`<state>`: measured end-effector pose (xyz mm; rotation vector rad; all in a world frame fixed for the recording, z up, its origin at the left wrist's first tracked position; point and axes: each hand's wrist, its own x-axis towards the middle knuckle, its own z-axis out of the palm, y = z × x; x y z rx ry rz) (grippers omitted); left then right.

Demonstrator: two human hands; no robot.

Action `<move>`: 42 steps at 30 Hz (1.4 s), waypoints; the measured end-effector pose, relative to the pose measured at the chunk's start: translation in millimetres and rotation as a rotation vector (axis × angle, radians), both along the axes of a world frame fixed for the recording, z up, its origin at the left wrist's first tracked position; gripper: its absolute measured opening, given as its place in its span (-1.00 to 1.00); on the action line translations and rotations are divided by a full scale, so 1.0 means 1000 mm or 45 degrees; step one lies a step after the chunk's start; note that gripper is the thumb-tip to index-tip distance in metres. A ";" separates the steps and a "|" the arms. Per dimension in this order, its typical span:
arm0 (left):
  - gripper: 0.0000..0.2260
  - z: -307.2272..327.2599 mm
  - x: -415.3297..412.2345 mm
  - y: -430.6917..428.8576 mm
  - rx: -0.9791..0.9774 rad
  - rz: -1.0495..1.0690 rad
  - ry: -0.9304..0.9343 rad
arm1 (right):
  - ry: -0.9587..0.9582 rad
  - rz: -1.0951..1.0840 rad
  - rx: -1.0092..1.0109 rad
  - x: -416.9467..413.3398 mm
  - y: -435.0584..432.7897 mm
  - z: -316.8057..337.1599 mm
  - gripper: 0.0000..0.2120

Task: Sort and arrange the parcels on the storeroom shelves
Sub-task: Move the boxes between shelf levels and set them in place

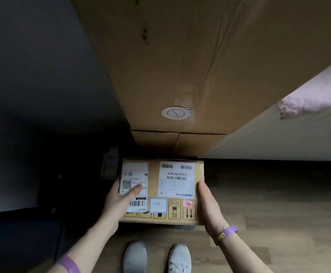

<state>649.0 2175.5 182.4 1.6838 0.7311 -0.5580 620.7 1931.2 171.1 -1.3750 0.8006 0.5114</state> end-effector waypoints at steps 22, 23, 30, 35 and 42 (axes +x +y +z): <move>-0.31 0.104 0.001 -0.003 -0.069 0.058 0.079 | -0.106 0.493 -0.748 0.012 0.018 0.109 -0.35; -0.33 0.129 0.000 -0.002 -0.091 0.073 0.069 | -0.116 0.463 -0.687 0.014 0.024 0.136 -0.36; -0.42 0.291 -0.005 0.005 -0.185 0.056 -0.035 | -0.220 0.439 -0.469 0.023 0.069 0.295 -0.40; -0.46 0.385 -0.017 0.012 -0.210 0.155 -0.165 | -0.393 0.497 -0.399 0.023 0.099 0.381 -0.42; -0.61 0.494 -0.105 0.033 -0.159 0.376 -0.553 | -0.682 0.574 -0.123 -0.033 0.130 0.470 -0.51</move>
